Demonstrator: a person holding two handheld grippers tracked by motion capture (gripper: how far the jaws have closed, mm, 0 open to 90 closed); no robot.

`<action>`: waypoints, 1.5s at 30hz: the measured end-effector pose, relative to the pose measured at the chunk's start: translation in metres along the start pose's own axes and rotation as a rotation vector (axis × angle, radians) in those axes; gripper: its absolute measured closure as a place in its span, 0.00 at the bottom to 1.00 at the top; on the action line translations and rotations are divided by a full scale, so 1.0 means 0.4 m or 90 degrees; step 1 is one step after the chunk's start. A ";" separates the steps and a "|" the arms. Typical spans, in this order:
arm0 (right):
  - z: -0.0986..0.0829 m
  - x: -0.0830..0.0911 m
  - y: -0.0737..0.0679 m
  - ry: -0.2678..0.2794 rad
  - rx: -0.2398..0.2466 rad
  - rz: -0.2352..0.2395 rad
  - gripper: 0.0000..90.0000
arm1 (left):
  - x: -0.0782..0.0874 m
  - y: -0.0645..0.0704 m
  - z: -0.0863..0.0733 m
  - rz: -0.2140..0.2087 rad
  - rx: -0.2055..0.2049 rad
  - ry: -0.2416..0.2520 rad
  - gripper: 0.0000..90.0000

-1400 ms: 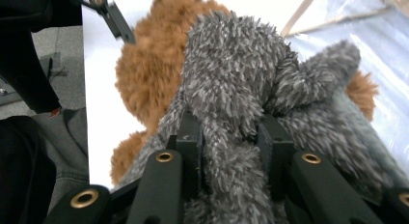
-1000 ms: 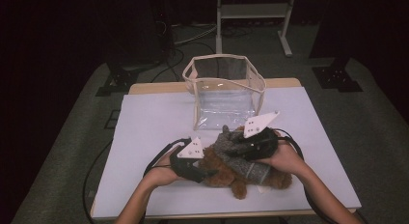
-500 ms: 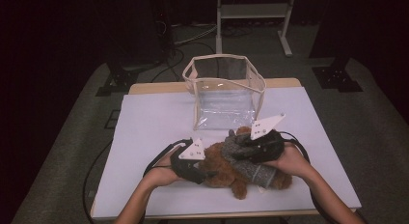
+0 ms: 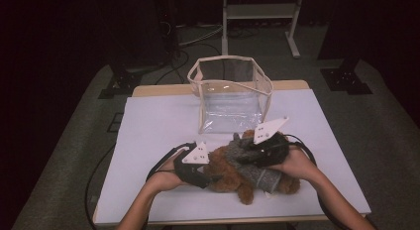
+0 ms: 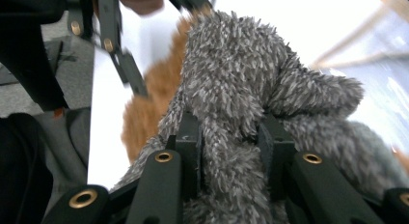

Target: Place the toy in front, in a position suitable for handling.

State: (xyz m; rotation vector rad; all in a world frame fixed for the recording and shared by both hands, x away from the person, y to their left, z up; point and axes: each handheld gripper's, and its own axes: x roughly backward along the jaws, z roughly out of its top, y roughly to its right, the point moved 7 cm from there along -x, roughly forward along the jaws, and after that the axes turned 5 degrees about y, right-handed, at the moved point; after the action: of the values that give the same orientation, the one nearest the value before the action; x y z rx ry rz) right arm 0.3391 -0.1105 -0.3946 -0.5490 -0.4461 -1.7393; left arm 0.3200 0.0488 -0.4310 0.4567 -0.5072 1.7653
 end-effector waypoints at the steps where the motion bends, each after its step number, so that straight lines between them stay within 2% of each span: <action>1: -0.026 0.033 0.008 0.001 -0.015 -0.013 0.74 | 0.000 -0.001 0.000 0.000 0.001 0.000 0.40; 3: -0.033 0.045 0.011 0.003 -0.017 -0.018 0.74 | 0.001 -0.002 -0.001 0.001 0.002 -0.002 0.40; 4: -0.056 0.080 0.018 0.008 -0.030 -0.034 0.74 | 0.000 -0.002 0.000 0.001 0.001 -0.003 0.40; 5: -0.056 0.080 0.018 0.008 -0.030 -0.034 0.74 | 0.000 -0.002 0.000 0.001 0.001 -0.003 0.40; 6: -0.074 0.102 0.023 0.012 -0.045 -0.044 0.74 | -0.002 -0.001 0.001 0.002 0.002 -0.004 0.40; 9: -0.083 0.113 0.023 0.024 -0.057 -0.046 0.74 | -0.003 -0.002 0.003 0.001 -0.002 -0.005 0.40; 13: -0.060 0.094 0.013 0.026 -0.041 -0.036 0.74 | -0.005 -0.001 0.005 0.003 -0.008 -0.012 0.40; 14: -0.046 0.079 0.011 0.029 -0.032 -0.033 0.74 | -0.005 0.001 0.005 0.005 -0.012 -0.014 0.40; 15: -0.018 0.043 0.002 0.027 -0.016 -0.017 0.74 | -0.006 0.007 0.007 0.006 -0.020 -0.016 0.40; 16: -0.005 0.022 -0.001 0.025 -0.009 -0.012 0.74 | -0.005 0.012 0.007 0.007 -0.027 -0.019 0.40; 17: -0.005 0.022 -0.001 0.025 -0.009 -0.012 0.74 | -0.005 0.012 0.007 0.007 -0.027 -0.019 0.40; 19: 0.023 -0.024 -0.004 0.020 0.008 0.000 0.74 | -0.005 0.022 0.005 0.011 -0.043 -0.026 0.40; 23: 0.065 -0.063 0.014 0.016 0.014 -0.004 0.74 | -0.001 0.032 0.000 0.013 -0.052 -0.024 0.40; 25: 0.066 -0.062 0.021 0.010 0.017 -0.011 0.74 | -0.001 0.033 0.000 0.013 -0.053 -0.024 0.40; 26: 0.058 -0.046 0.047 -0.002 0.013 -0.035 0.74 | 0.000 0.037 0.000 0.009 -0.056 -0.024 0.40; 28: 0.044 -0.026 0.070 -0.010 -0.003 -0.058 0.74 | 0.000 0.041 0.001 0.010 -0.058 -0.023 0.40; 29: 0.044 -0.026 0.070 -0.010 -0.003 -0.058 0.74 | 0.000 0.041 0.001 0.010 -0.058 -0.023 0.40; 30: 0.021 0.000 0.092 -0.007 -0.024 -0.066 0.74 | 0.000 0.040 0.001 0.011 -0.062 -0.028 0.40; 31: 0.021 0.000 0.092 -0.007 -0.024 -0.066 0.74 | 0.000 0.040 0.001 0.011 -0.062 -0.028 0.40; 32: 0.004 0.026 0.102 0.004 -0.040 -0.076 0.74 | 0.000 0.036 0.001 0.012 -0.058 -0.027 0.40; 34: -0.002 0.040 0.099 0.014 -0.048 -0.076 0.74 | 0.000 0.029 0.001 0.016 -0.056 -0.026 0.40; 36: -0.012 0.071 0.073 0.029 -0.049 -0.073 0.74 | -0.003 0.012 0.002 0.025 -0.026 -0.017 0.40; 37: -0.012 0.071 0.073 0.029 -0.049 -0.073 0.74 | -0.003 0.012 0.002 0.025 -0.026 -0.017 0.40; 38: -0.021 0.081 0.036 0.028 -0.036 -0.062 0.74 | -0.002 -0.005 -0.001 0.031 -0.002 -0.011 0.40; 39: -0.025 0.083 0.021 0.024 -0.026 -0.060 0.74 | -0.002 -0.005 -0.001 0.031 -0.002 -0.011 0.40; 40: -0.025 0.083 0.021 0.024 -0.026 -0.060 0.74 | -0.002 -0.018 -0.003 0.041 0.014 -0.003 0.40; 41: -0.039 0.086 -0.018 0.018 -0.015 -0.051 0.74 | -0.003 -0.025 -0.004 0.046 0.026 0.003 0.40; 42: -0.046 0.088 -0.035 0.015 -0.008 -0.047 0.74 | -0.004 -0.047 -0.008 0.063 0.052 0.011 0.40; 43: -0.053 0.088 -0.048 0.012 -0.003 -0.047 0.74 | -0.004 -0.047 -0.008 0.063 0.052 0.011 0.40; 45: -0.061 0.087 -0.056 0.008 -0.001 -0.049 0.74 | -0.003 -0.063 -0.008 0.070 0.069 0.018 0.40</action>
State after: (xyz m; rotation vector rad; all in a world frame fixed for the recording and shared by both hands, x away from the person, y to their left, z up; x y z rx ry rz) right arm 0.3074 -0.1469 -0.3946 -0.5283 -0.4614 -1.8155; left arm 0.3446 0.0554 -0.4317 0.4863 -0.4251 1.9084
